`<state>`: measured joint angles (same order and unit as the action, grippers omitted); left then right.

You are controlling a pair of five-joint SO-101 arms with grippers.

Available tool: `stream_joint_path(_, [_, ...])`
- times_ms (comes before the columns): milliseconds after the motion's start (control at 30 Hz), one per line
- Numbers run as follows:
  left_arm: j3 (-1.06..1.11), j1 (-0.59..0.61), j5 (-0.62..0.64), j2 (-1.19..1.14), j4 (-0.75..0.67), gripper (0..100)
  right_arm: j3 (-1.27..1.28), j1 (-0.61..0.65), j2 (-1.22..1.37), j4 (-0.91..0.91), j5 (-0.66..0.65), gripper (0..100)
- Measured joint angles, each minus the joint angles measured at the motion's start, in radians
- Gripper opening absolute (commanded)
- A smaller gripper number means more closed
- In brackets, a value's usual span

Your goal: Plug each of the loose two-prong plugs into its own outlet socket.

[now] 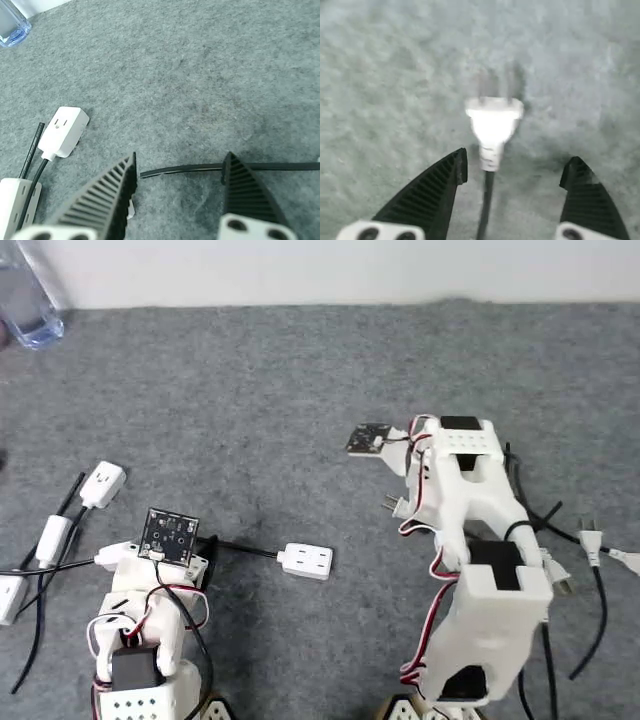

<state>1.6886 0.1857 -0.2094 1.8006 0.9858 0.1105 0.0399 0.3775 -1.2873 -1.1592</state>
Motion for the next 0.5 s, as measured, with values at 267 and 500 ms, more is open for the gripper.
stream_joint_path(267, [0.0,0.0,0.0,0.0,0.0,26,0.0,0.075,-0.068,-0.035,0.0,30.0])
stream_joint_path(500, [0.0,0.0,0.0,0.0,0.0,26,0.0,0.083,-0.011,0.005,0.0,29.9])
